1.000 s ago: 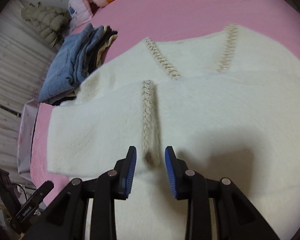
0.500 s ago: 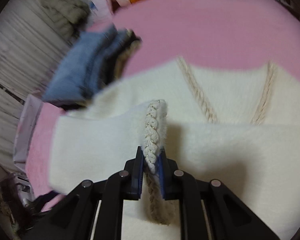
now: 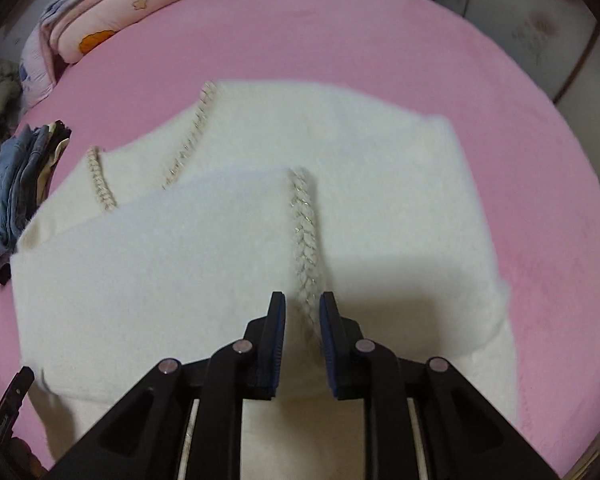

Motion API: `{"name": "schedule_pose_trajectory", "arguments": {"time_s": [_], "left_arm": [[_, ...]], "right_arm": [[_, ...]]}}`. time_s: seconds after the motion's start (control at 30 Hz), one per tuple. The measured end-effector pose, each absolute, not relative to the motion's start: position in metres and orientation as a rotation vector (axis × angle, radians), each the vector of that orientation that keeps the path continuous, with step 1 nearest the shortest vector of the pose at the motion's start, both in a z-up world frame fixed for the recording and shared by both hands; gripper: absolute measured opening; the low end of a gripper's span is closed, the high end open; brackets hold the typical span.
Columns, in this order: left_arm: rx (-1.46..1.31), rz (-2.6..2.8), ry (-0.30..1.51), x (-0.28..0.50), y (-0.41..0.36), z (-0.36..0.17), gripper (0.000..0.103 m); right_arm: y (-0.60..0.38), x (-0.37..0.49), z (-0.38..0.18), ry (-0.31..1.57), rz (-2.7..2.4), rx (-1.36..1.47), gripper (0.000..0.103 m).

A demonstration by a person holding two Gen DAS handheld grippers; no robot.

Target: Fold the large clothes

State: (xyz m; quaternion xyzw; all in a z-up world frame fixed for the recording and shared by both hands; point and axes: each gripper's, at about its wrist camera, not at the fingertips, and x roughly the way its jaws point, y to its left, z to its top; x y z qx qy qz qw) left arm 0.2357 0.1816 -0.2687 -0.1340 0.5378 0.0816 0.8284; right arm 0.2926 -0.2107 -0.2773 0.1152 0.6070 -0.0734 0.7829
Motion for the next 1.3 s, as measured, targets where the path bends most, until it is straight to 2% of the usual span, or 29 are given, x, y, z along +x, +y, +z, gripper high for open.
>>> {"name": "schedule_pose_trajectory", "arguments": {"time_s": [0.17, 0.4, 0.43, 0.47, 0.5, 0.53, 0.67, 0.7, 0.77, 0.83, 0.87, 1.0, 1.2, 1.23, 1.27, 1.3], "left_arm": [[-0.283, 0.223, 1.147, 0.250, 0.193, -0.272, 0.088], [-0.322, 0.268, 1.179, 0.280, 0.213, -0.292, 0.088], [-0.319, 0.257, 1.191, 0.285, 0.212, -0.295, 0.088], [-0.301, 0.253, 1.195, 0.289, 0.210, -0.299, 0.086], [-0.284, 0.252, 1.191, 0.292, 0.207, -0.302, 0.079], [-0.255, 0.248, 1.193, 0.295, 0.204, -0.307, 0.076], [-0.195, 0.297, 1.215, 0.301, 0.194, -0.308, 0.076], [-0.181, 0.308, 1.217, 0.302, 0.192, -0.305, 0.076], [-0.130, 0.344, 1.206, 0.300, 0.184, -0.290, 0.076], [-0.121, 0.330, 1.121, 0.292, 0.170, -0.265, 0.076], [-0.127, 0.307, 1.073, 0.287, 0.164, -0.254, 0.077], [-0.145, 0.235, 0.942, 0.284, 0.138, -0.230, 0.091], [-0.169, 0.250, 1.020, 0.331, 0.128, -0.272, 0.091], [-0.167, 0.260, 1.024, 0.338, 0.132, -0.281, 0.091], [-0.155, 0.278, 1.041, 0.346, 0.136, -0.291, 0.091], [-0.136, 0.294, 1.056, 0.353, 0.139, -0.301, 0.091]], "right_arm": [[-0.238, 0.282, -0.279, 1.265, -0.170, 0.391, 0.022], [-0.242, 0.281, -0.305, 1.320, -0.089, 0.519, 0.026], [-0.240, 0.277, -0.302, 1.316, -0.084, 0.499, 0.025], [-0.235, 0.273, -0.299, 1.307, -0.091, 0.446, 0.017], [-0.231, 0.270, -0.297, 1.297, -0.100, 0.417, 0.016], [-0.229, 0.266, -0.298, 1.295, -0.112, 0.410, 0.015], [-0.223, 0.258, -0.299, 1.307, -0.135, 0.352, 0.016], [-0.217, 0.259, -0.294, 1.308, -0.150, 0.305, 0.019], [-0.206, 0.260, -0.281, 1.287, -0.183, 0.205, 0.022], [-0.186, 0.258, -0.264, 1.226, -0.162, 0.129, 0.022], [-0.177, 0.258, -0.257, 1.197, -0.125, 0.120, 0.022], [-0.117, 0.270, -0.249, 1.148, 0.094, 0.101, 0.022], [-0.054, 0.313, -0.287, 1.112, 0.349, 0.129, 0.022], [-0.051, 0.324, -0.301, 1.141, 0.335, 0.087, 0.022], [-0.055, 0.332, -0.311, 1.152, 0.333, 0.070, 0.009], [-0.064, 0.339, -0.317, 1.140, 0.347, 0.079, 0.000]]}}
